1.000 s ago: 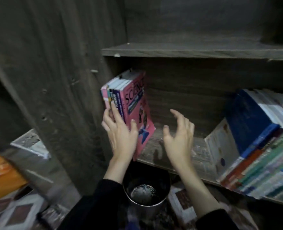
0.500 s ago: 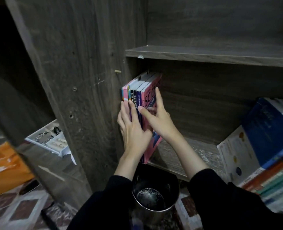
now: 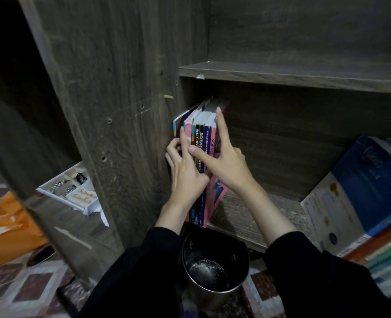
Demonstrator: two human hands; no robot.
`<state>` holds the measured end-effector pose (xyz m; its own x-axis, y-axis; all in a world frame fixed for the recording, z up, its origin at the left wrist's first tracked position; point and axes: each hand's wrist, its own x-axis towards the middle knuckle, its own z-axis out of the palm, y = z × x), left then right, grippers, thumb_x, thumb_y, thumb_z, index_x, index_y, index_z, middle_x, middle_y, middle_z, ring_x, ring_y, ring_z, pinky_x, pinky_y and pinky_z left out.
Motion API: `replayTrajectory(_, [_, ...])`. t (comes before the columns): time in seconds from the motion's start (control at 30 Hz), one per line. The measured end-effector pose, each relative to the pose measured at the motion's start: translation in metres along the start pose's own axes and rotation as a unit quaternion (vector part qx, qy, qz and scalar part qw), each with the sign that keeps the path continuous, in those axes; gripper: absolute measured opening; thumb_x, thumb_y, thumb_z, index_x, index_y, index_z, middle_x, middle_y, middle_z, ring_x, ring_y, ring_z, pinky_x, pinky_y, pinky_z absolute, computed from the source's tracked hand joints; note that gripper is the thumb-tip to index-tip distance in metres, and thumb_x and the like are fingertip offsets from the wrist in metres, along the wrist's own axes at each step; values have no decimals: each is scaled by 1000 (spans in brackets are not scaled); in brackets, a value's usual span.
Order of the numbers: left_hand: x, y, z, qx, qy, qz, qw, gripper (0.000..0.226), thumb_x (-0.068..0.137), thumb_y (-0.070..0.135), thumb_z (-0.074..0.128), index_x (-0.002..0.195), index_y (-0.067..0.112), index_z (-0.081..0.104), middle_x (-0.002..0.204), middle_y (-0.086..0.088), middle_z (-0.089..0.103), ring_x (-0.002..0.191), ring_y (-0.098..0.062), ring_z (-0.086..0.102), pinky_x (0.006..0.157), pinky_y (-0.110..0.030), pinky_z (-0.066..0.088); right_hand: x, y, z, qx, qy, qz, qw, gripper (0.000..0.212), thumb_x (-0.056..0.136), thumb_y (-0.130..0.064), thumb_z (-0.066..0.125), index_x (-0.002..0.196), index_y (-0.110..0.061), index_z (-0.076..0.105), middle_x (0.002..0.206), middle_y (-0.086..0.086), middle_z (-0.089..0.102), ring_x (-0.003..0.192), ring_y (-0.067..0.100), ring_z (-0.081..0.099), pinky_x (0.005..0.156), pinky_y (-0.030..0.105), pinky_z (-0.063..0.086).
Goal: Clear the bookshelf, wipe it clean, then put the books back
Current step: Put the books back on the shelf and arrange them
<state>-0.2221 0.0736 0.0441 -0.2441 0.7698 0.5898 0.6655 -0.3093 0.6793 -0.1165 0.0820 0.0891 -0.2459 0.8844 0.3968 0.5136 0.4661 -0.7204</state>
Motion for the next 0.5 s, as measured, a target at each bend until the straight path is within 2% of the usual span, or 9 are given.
replayTrajectory(0.1, [-7, -4, 3, 34, 4, 31, 999, 107, 75, 21, 74, 152, 21, 1, 151, -16, 0, 136, -27, 9, 112, -42, 19, -2, 3, -2, -6, 24, -15, 1000, 86, 85, -61, 57, 144, -54, -4, 136, -6, 55, 111, 23, 62, 95, 35, 41])
replayTrajectory(0.17, [-10, -5, 6, 45, 4, 49, 998, 107, 75, 34, 73, 151, 29, -2, 154, -10, -17, 141, -26, -5, 113, -47, 10, -4, 7, -4, 6, 48, -8, 999, 86, 82, -63, 58, 144, -52, 0, 132, -5, 58, 112, 23, 61, 97, 39, 44])
replayTrajectory(0.23, [-13, -2, 9, 5, -17, 38, 999, 104, 74, 42, 71, 148, 39, -2, 154, -4, -21, 143, -23, -6, 114, -48, 8, -6, 11, -6, 13, 59, -4, 998, 86, 81, -64, 59, 143, -52, 0, 130, -5, 60, 113, 24, 61, 98, 43, 45])
replayTrajectory(0.27, [-13, -1, 9, -26, -31, 22, 999, 103, 75, 40, 72, 147, 43, -2, 155, -4, -18, 144, -22, -1, 116, -49, 11, -7, 12, -7, 15, 55, -7, 998, 87, 82, -63, 60, 143, -52, -1, 128, -5, 61, 112, 24, 62, 98, 45, 45])
replayTrajectory(0.33, [-15, 0, 9, -70, -42, 8, 997, 105, 77, 28, 76, 146, 44, -1, 157, -4, 2, 142, -21, 15, 115, -47, 19, -9, 12, -9, 12, 42, -17, 999, 89, 82, -63, 59, 141, -56, -6, 127, -5, 62, 110, 24, 63, 98, 49, 46])
replayTrajectory(0.4, [-15, 0, 9, -115, -32, 1, 993, 112, 76, 22, 78, 148, 42, -5, 148, 10, 23, 138, -17, 26, 111, -42, 28, -9, 12, -11, 6, 37, -22, 999, 93, 81, -63, 58, 140, -58, -13, 131, -3, 60, 112, 26, 62, 99, 51, 45])
replayTrajectory(0.47, [-11, -2, 9, -141, -36, -26, 989, 113, 73, 29, 78, 149, 40, -5, 137, 17, 30, 137, -18, 31, 111, -48, 33, -11, 13, -11, 12, 40, -26, 999, 99, 82, -61, 60, 140, -56, -20, 138, -3, 54, 115, 27, 60, 101, 51, 43])
replayTrajectory(0.5, [-8, -3, 9, -131, -47, -31, 990, 107, 72, 33, 77, 149, 39, 3, 136, 16, 32, 134, -18, 33, 109, -50, 35, -13, 14, -11, 16, 41, -31, 999, 103, 82, -59, 62, 140, -53, -24, 139, -3, 54, 115, 26, 60, 101, 49, 44])
